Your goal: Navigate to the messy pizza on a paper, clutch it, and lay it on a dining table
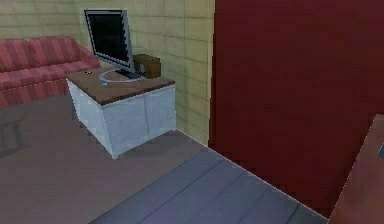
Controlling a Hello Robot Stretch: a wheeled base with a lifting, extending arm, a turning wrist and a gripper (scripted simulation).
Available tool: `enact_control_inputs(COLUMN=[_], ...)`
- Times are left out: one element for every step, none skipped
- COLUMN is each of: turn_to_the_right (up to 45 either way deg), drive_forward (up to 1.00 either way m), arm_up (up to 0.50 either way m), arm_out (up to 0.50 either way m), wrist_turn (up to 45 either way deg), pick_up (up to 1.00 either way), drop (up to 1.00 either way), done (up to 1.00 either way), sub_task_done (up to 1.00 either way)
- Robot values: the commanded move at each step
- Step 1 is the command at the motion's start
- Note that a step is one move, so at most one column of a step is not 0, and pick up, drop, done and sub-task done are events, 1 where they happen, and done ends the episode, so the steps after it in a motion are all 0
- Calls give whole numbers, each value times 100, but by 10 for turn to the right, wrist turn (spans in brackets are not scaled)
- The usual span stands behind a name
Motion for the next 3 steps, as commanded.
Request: enact_control_inputs(turn_to_the_right=[0, 0, 0], drive_forward=[0, 0, 0], arm_up=[0, -14, 0], arm_out=[0, 0, 0], wrist_turn=[150, 0, 0], pick_up=[0, 0, 100], drop=[0, 0, 0], done=[0, 0, 0], sub_task_done=[0, 0, 0])
